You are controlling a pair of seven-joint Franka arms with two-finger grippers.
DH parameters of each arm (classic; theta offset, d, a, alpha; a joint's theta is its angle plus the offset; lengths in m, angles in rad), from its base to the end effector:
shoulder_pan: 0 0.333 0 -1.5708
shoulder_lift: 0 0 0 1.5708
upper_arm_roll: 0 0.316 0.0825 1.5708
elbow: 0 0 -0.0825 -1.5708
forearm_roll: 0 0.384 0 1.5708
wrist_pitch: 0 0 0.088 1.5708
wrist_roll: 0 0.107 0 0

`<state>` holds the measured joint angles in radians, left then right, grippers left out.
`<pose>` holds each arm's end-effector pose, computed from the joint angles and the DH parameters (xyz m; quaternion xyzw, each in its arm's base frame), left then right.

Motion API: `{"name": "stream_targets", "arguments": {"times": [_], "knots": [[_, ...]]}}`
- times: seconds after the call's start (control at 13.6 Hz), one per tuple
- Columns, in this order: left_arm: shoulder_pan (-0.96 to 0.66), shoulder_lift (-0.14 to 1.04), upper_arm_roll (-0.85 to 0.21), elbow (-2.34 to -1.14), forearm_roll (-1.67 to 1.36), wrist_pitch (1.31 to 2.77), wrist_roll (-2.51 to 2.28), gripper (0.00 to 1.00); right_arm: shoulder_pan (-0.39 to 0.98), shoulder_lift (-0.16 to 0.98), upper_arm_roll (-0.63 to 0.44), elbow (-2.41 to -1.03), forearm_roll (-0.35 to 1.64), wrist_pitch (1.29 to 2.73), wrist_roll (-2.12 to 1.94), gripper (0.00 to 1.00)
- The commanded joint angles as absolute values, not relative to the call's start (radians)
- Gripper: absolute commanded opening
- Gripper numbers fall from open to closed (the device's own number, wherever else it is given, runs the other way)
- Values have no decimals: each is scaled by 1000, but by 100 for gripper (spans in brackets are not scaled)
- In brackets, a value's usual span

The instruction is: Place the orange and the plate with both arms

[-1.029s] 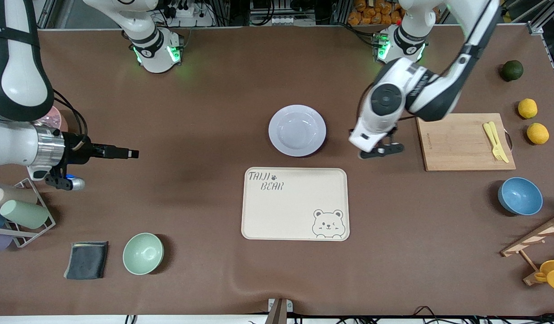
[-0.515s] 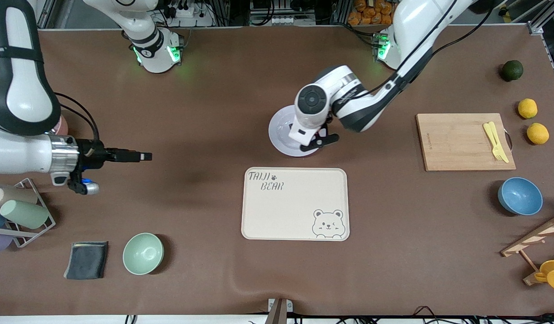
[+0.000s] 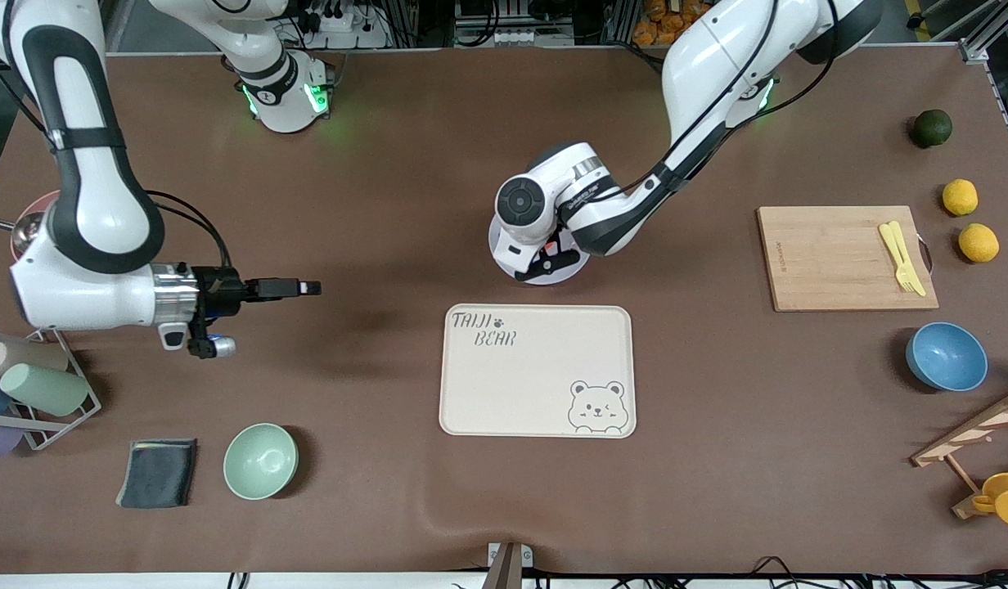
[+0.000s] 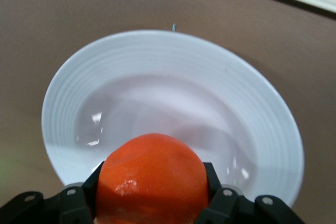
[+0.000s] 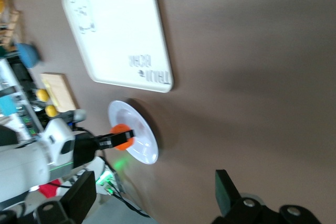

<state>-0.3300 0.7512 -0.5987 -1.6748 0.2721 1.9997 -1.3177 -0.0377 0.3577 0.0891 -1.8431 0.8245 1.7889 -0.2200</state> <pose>0.4256 -0.4835 0.2035 -0.9743 -0.1514 0.1428 0.0866 0.5973 0.0902 0.3322 -0.9047 0.0422 0.1556 0.3943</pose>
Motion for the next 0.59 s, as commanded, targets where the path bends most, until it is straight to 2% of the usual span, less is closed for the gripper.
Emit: {"name": "stream_targets", "arguments": {"times": [0.0,0.07,0.15,0.37,0.51], "knots": [[-379,782,-554,-1626,267,1983,-1331,29,0,362,89,-1916,897,1868,-288,100],[-379,782,-552,-1626,267,1983,-1331,61,12,365,89,-1927,899,1882,-290,100],[-379,781,-552,-1626,267,1983,-1331,100,18,365,89,-1931,900,1888,-293,100],[-364,755,-554,-1618,267,1982,-1333,100,52,365,90,-1954,907,1894,-310,100],[-361,720,-554,-1598,268,1945,-1330,100,55,373,89,-2023,1033,1925,-479,100]]}}
